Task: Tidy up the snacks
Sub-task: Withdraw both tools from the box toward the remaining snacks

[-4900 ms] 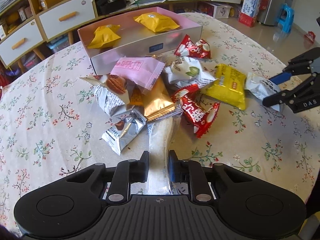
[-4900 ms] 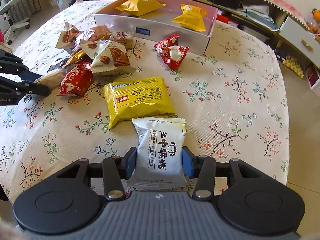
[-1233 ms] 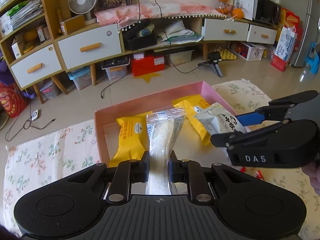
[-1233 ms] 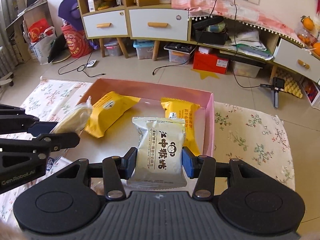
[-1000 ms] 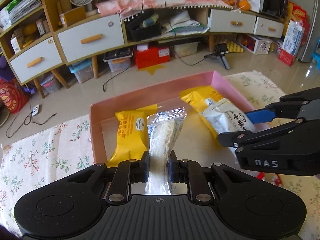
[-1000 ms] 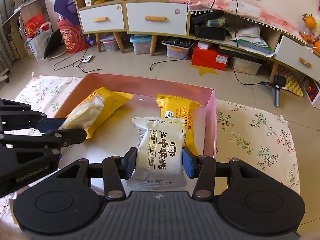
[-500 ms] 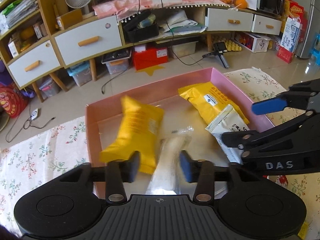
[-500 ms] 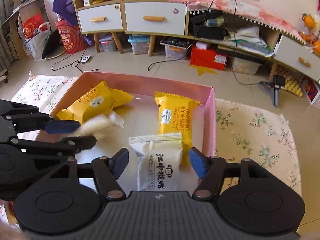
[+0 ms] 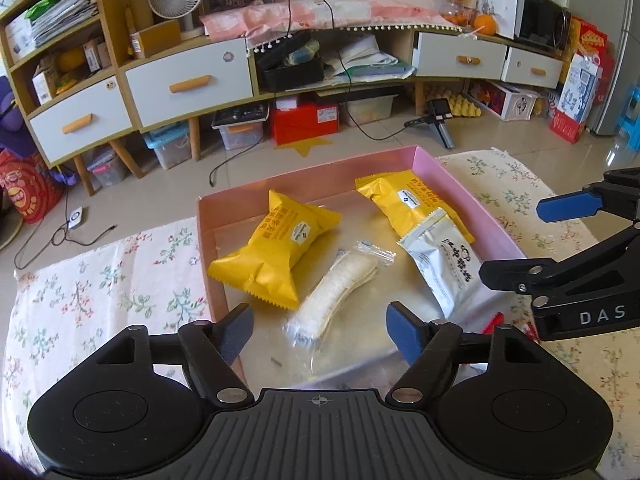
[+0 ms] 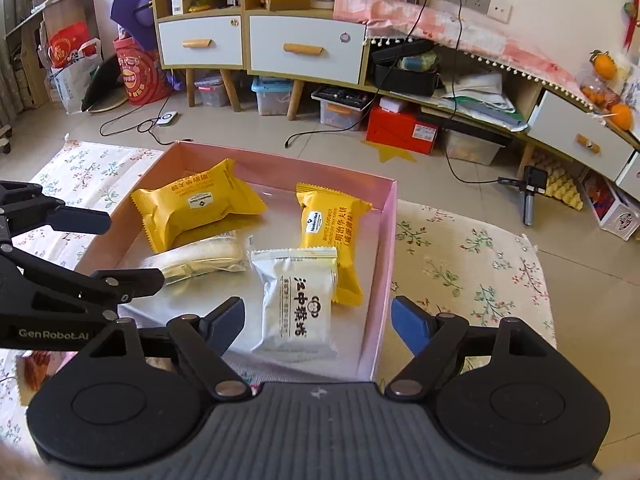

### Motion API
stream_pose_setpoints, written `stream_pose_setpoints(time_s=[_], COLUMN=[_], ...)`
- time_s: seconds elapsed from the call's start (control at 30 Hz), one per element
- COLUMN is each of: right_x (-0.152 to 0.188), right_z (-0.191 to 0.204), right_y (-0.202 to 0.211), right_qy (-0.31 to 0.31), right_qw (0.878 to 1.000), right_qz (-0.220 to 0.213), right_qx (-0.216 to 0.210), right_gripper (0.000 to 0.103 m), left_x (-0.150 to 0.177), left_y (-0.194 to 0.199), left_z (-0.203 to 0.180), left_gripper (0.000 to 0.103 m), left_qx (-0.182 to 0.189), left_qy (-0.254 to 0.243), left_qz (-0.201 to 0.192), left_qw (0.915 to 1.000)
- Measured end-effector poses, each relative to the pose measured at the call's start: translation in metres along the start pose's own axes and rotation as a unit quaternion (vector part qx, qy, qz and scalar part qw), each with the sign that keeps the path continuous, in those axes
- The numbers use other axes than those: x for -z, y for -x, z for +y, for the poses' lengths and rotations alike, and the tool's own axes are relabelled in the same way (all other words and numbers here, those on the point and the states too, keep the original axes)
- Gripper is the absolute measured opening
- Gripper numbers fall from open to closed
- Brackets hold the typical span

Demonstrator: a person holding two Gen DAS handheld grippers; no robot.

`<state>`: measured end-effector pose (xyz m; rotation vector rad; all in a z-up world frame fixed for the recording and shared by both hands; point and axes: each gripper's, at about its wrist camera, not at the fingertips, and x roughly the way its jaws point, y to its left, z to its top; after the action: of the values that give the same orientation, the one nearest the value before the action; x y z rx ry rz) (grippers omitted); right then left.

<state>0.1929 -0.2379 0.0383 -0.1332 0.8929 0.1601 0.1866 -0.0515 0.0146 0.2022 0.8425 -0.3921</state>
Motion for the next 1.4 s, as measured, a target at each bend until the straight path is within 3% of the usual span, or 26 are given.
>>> stream_pose_setpoints(time_s=[0.67,1.4], right_x=[0.034,0.081], right_z=[0.006,0.029], right_y=[0.055,0.082], right_qy=[-0.011,-0.013], right_qw=[1.0,0.999], right_qz=[-0.019,-0.024], right_qx=[-0.008,-0.03], right_gripper=[0.094,0.102], left_x=[0.051,0.115], left_y=[0.058,0.095], left_z=[-0.007,-0.005], left_gripper=[0.094,0.1], left_qx=[0.008,0.023], left_qy=[0.012,0.021], left_qz=[-0.004,-0.004], left_qw=[0.9999,0.9995])
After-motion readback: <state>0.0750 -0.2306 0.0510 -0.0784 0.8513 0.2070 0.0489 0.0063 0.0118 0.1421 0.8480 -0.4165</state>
